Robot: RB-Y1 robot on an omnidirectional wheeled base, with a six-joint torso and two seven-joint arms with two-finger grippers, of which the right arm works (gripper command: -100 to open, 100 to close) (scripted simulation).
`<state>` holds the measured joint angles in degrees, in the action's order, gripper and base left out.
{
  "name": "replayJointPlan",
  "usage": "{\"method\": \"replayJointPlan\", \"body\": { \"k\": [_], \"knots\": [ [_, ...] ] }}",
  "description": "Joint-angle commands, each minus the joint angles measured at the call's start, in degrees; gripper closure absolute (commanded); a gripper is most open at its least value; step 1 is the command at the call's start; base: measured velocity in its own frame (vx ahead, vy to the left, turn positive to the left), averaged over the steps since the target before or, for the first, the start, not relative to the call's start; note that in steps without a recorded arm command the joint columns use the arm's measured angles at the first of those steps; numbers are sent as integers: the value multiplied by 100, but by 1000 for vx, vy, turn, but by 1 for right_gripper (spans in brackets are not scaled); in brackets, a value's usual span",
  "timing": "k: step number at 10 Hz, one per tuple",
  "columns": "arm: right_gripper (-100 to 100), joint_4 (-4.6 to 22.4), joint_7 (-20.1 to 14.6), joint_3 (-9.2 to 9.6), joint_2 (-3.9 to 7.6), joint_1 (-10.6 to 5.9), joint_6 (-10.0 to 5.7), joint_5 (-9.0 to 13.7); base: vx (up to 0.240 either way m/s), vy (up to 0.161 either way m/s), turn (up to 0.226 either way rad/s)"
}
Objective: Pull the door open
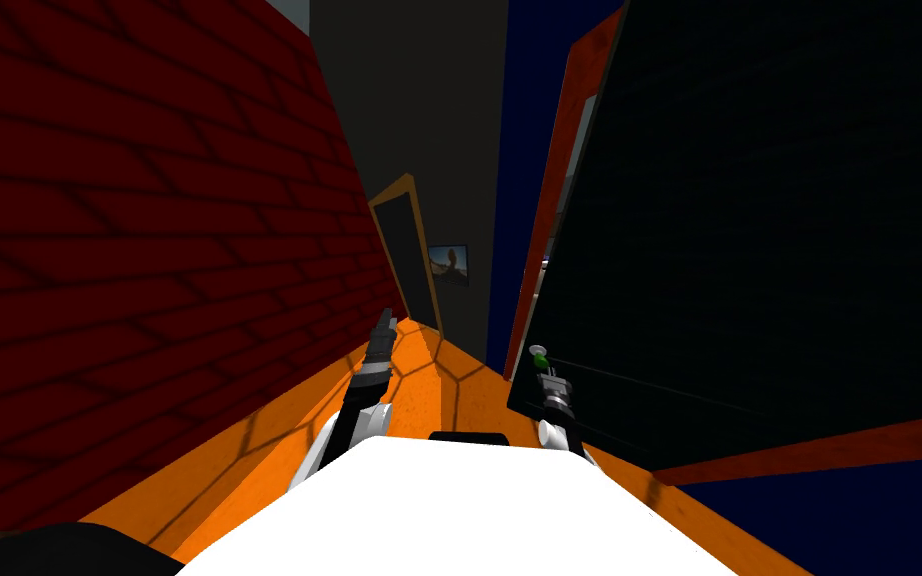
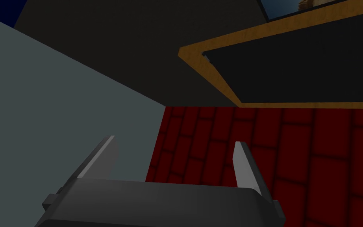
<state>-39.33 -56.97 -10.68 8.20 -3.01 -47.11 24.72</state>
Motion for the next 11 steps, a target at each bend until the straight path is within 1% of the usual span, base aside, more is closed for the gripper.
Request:
{"method": "replayJointPlan", "body": {
  "k": [1,2,3,4,5,7,8,9,10,11],
  "knots": [
    [-100,-118,-286,110,-162,-80,-17,100,-83,-23,123],
    [-100,-128,-424,111,-198,-89,-16,191,-107,-27,121],
    [-100,-128,-460,111,-198,-89,-16,191,-75,-26,41],
    [-100,-48,-460,111,-198,-89,-16,191,-25,-13,5],
    [-100,-128,-460,111,-198,-89,-16,191,0,6,-5],
    [-100,-148,-781,114,-265,-105,-13,361,-46,-15,60],
    [-100,-98,-781,114,-265,-105,-13,361,-58,-17,74],
    [-100,-148,-781,114,-265,-105,-13,361,-22,-9,-1],
    [-100,-157,-929,115,-296,-112,-12,440,-36,-9,66],
    [-100,-157,-929,115,-296,-112,-12,440,-38,-12,33]
  ]
}}
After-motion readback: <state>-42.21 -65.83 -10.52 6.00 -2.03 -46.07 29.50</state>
